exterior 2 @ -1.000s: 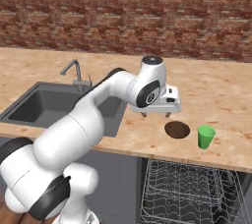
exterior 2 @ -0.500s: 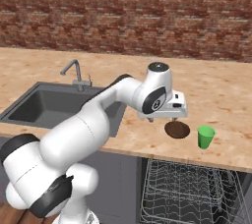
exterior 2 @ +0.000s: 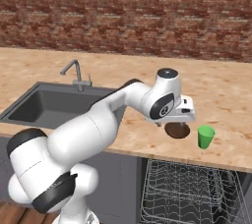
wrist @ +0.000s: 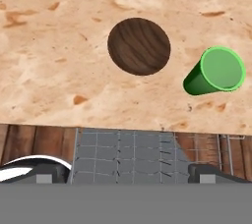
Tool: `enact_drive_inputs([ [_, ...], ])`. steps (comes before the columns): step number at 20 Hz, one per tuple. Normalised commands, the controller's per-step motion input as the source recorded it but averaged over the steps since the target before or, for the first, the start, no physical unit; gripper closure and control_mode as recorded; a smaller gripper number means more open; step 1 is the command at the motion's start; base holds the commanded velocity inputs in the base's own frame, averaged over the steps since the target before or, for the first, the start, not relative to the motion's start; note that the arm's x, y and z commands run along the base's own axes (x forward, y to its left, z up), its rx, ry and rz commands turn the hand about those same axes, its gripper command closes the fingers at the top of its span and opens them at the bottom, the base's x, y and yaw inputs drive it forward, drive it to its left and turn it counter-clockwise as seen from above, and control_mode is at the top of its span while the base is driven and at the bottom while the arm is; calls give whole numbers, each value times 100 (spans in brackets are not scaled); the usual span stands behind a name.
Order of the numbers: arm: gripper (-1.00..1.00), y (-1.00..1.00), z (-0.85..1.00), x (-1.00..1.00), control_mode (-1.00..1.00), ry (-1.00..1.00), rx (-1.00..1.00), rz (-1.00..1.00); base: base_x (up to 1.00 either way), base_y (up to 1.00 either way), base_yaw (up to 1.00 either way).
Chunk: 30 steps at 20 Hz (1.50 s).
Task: Pick up the cup and bowl from the counter, place them in the dishwasher, and close the dishwasher door.
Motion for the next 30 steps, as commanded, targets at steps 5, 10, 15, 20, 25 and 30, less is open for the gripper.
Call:
enact_drive_inputs([
  [5, -100, -26, -16, 1, -100, 0, 0, 0, 0, 0, 0],
  [10, -100, -20, -22, 14, -100, 0, 0, 0, 0, 0, 0],
  [15, -100, -20, -17, 19, -100, 0, 0, 0, 0, 0, 0],
  [20, -100, -21, -11, 17, -100, 0, 0, 0, 0, 0, 0],
  [25, -100, -20, -12, 19, -100, 0, 0, 0, 0, 0, 0],
  [30, -100, -16, -15, 18, -100, 0, 0, 0, 0, 0, 0],
])
